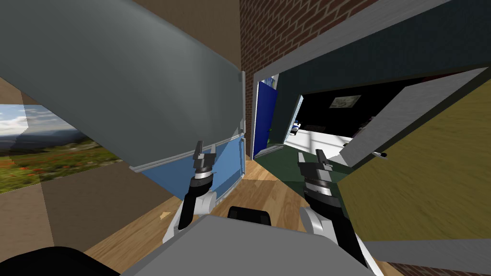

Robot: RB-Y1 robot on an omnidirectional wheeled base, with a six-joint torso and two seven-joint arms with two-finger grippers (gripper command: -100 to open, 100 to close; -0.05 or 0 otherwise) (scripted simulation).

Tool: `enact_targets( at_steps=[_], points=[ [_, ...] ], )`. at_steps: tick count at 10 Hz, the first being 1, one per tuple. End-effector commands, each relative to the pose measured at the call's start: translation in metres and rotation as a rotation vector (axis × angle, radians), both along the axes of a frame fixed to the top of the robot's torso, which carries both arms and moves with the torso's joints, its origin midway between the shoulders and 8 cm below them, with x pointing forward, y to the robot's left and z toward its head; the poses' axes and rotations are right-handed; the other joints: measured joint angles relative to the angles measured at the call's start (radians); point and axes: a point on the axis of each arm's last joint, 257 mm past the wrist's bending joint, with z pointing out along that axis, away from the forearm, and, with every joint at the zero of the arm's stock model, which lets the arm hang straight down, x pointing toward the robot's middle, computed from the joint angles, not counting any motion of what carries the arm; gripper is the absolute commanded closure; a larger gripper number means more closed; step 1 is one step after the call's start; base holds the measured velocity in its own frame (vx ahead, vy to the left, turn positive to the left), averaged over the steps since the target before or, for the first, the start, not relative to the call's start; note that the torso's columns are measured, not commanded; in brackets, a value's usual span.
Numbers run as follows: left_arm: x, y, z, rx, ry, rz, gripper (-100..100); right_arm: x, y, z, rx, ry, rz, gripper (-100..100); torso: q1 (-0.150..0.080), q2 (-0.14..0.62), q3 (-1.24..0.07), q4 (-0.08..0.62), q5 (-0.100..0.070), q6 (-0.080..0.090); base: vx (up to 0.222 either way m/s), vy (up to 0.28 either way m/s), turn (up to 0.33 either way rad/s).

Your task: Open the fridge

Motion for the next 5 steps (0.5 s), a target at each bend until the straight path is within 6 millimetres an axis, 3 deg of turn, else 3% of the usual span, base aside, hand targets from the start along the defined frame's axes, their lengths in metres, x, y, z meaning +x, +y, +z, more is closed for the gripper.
enact_targets(
  at_steps=[1,5],
  points=[
    [0.0000,0.0000,0.0000,0.000,0.000,0.000,0,0.0000,0.0000,0.0000,0.000,0.000,0.000,0,0.000,0.040,-0.082,0.041,0.000,0.000,0.000,0.000,0.000],
    [-0.0001,0.0000,0.0001,0.000,0.000,0.000,0,-0.0001,0.0000,0.0001,0.000,0.000,0.000,0,0.000,0.322,-0.644,0.322,0.000,0.000,0.000,0.000,0.000]
  ],
)
